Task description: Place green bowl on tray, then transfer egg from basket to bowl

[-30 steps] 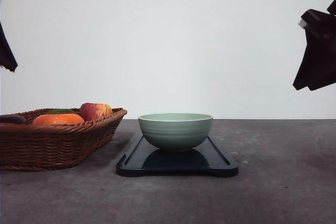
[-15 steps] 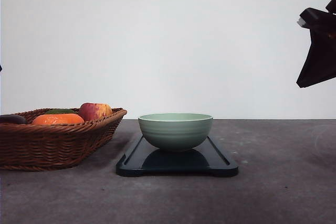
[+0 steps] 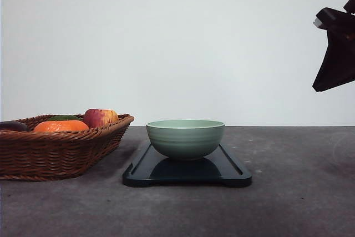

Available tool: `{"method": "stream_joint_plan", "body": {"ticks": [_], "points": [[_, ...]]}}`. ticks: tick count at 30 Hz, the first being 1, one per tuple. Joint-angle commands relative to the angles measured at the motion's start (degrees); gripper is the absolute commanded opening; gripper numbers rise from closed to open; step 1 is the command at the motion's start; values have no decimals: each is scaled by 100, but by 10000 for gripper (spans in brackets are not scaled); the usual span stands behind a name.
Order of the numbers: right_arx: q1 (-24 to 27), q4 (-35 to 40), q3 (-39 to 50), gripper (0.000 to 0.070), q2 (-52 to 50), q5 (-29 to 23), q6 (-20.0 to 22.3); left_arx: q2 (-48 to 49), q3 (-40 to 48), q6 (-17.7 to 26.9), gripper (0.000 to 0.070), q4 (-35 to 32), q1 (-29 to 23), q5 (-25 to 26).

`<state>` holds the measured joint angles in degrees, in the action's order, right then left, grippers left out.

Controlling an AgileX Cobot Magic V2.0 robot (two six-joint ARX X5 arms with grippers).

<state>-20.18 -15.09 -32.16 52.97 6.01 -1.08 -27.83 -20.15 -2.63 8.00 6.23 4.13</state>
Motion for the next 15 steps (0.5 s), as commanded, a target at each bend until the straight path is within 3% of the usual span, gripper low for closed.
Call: {"method": "stream_joint_plan", "body": {"ticks": [1, 8, 15], "points": [[-26, 57, 11, 16, 37, -8, 4, 452, 351, -47, 0, -407, -125, -43], [-26, 57, 11, 16, 37, -8, 4, 1895, 1375, -385, 0, -261, -546, -532], [-26, 55, 11, 16, 37, -8, 4, 2559, 1944, -472, 0, -105, -744, -575]]}}
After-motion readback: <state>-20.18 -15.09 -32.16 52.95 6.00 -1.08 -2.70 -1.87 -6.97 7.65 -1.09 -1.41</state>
